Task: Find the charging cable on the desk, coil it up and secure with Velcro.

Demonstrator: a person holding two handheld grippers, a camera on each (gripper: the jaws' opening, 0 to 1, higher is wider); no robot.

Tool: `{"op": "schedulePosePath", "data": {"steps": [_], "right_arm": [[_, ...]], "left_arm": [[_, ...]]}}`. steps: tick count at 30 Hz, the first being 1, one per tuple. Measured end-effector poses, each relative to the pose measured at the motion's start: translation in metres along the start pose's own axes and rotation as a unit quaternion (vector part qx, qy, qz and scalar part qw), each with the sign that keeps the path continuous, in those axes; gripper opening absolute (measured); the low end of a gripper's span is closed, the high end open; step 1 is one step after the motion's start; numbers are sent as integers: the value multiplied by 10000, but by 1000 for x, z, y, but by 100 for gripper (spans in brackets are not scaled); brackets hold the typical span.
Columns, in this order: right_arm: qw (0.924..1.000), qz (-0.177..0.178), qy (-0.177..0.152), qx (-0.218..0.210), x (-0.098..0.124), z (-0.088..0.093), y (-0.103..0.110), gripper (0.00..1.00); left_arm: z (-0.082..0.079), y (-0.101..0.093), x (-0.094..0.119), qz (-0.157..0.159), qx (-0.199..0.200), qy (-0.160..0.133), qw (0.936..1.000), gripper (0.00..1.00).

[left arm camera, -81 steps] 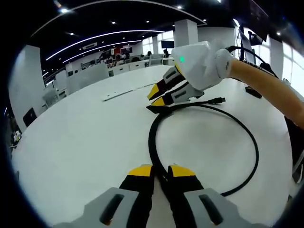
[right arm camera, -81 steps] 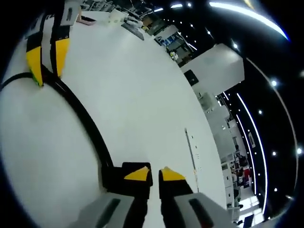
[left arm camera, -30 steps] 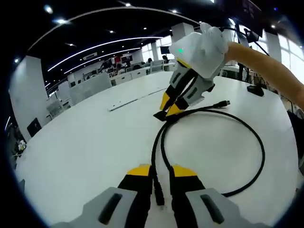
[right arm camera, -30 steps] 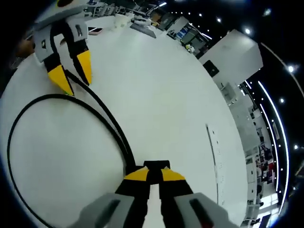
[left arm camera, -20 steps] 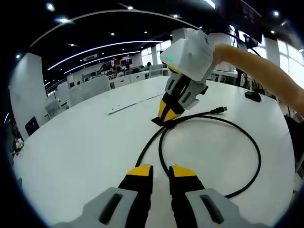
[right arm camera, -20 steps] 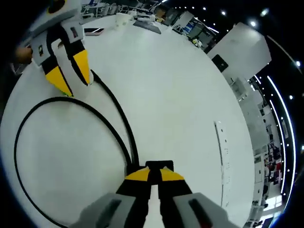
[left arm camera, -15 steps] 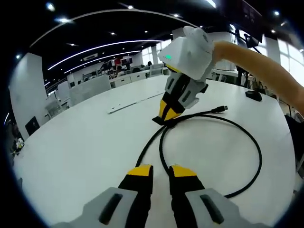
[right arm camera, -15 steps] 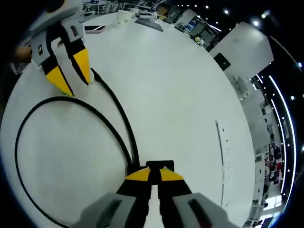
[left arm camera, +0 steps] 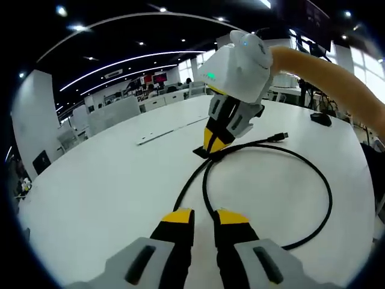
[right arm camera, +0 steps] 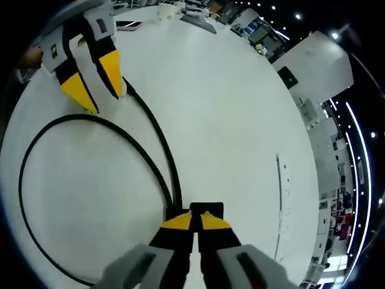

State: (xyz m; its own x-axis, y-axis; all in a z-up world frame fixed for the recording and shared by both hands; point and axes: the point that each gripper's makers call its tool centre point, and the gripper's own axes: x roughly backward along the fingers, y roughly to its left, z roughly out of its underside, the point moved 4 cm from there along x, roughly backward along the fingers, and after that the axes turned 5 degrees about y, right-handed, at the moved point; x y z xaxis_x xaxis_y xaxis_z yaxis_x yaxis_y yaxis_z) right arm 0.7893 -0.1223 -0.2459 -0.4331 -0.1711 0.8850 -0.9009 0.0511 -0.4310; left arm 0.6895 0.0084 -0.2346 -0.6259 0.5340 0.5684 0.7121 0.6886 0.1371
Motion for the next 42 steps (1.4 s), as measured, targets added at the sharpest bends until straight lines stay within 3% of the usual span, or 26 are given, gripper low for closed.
{"op": "schedulePosePath", "data": {"steps": [20, 28, 42], "right_arm": [[9998, -136, 88, -140, 0, 1, 4, 4], [9995, -251, 184, 106, 3, 0, 7, 4], [9994, -300, 174, -86, -2, -2, 5, 4]], "left_arm": [[3, -3, 0, -22, -11, 46, 10000, 14], [2, -1, 2, -34, 11, 16, 10000, 14], [1, -1, 2, -4, -39, 10, 10000, 13]]}}
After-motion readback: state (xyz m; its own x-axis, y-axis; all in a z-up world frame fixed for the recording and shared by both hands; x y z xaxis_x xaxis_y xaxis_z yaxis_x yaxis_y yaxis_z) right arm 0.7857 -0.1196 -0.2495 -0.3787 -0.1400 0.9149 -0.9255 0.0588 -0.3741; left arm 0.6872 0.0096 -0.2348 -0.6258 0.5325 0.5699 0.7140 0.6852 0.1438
